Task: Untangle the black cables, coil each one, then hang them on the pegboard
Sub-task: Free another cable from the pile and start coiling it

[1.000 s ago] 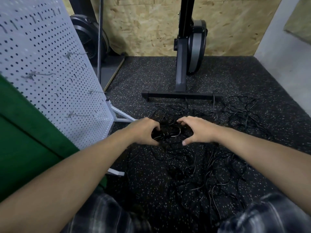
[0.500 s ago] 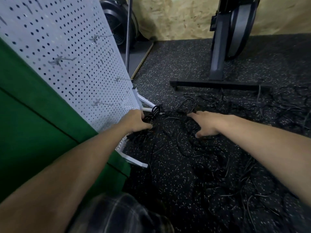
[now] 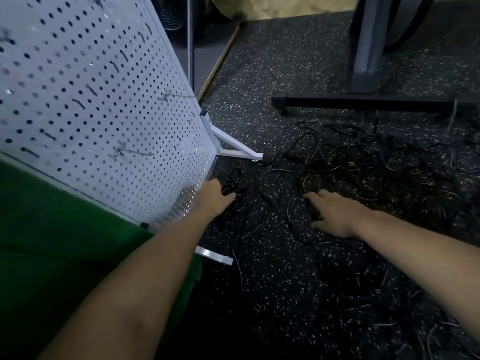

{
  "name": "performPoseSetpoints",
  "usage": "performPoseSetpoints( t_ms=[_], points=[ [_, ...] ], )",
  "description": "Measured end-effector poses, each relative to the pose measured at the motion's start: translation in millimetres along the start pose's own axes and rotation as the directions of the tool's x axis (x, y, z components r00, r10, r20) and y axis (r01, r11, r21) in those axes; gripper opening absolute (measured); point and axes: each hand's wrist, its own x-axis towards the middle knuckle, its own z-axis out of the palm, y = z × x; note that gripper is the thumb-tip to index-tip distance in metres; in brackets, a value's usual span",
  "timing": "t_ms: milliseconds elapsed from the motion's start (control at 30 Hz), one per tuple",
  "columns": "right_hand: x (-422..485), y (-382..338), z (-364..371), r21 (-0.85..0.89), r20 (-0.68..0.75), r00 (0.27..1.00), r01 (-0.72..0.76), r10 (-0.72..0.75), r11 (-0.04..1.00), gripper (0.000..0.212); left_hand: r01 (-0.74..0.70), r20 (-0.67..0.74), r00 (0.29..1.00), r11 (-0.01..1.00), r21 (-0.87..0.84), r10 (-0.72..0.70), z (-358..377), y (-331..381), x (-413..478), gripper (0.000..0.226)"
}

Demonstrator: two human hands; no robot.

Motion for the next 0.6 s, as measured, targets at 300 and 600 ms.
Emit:
performPoseSetpoints(
  t_ms=[300, 600],
  points=[
    [-9.5, 21.7, 37.1, 0.104, 0.050, 0.996, -0.084, 0.080, 0.991, 0.078, 0.059, 0.104, 0.993, 0.998, -0.012, -0.058, 62.5, -8.2, 0.7, 0.059],
    [-51.9, 47.1, 78.7, 0.136, 0.115, 0.973, -0.217, 0.202, 0.967, 0.074, -0.333, -0.164, 0.934, 0.940, -0.074, 0.318, 72.7, 18.2, -37.3, 0.022]
  ],
)
